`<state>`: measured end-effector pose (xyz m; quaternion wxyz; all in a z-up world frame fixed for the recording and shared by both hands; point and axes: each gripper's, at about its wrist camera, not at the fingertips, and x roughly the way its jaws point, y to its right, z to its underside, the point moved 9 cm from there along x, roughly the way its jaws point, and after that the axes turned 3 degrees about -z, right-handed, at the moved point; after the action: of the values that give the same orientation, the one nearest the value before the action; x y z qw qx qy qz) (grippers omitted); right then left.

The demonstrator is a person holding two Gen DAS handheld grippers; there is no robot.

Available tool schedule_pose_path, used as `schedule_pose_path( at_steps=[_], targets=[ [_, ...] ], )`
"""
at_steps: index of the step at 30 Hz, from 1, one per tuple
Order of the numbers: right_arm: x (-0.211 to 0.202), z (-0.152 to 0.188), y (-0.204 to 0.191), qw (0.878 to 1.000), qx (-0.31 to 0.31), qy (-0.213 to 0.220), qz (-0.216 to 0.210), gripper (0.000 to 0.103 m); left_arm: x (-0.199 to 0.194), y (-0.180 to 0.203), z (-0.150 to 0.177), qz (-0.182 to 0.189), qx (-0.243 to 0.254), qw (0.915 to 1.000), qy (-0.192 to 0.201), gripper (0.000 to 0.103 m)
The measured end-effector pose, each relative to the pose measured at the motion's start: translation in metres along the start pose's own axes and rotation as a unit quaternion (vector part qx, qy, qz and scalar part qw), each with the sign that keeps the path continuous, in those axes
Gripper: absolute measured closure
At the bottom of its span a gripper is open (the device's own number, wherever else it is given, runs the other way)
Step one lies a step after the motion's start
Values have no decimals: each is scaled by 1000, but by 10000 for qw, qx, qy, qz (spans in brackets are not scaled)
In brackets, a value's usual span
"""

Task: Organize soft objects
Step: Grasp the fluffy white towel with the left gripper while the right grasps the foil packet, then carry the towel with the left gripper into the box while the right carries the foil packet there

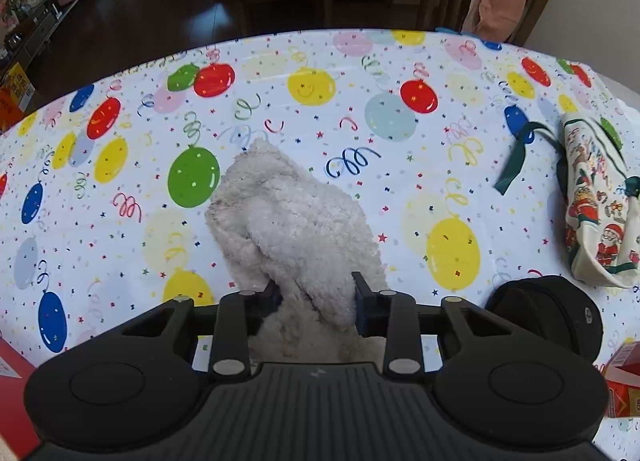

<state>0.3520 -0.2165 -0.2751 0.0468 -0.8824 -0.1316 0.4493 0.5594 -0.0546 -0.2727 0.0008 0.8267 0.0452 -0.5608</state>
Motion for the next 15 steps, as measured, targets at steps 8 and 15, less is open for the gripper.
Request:
schedule_pose_path(
  at_steps=[8, 15],
  targets=[
    [-25, -1, 2, 9998, 19, 174, -107, 76, -30, -7, 2, 162, -45, 9995, 266, 73],
    [-57, 1, 2, 9992, 81, 300, -234, 77, -62, -15, 6, 399, -121, 9981, 462, 73]
  ],
)
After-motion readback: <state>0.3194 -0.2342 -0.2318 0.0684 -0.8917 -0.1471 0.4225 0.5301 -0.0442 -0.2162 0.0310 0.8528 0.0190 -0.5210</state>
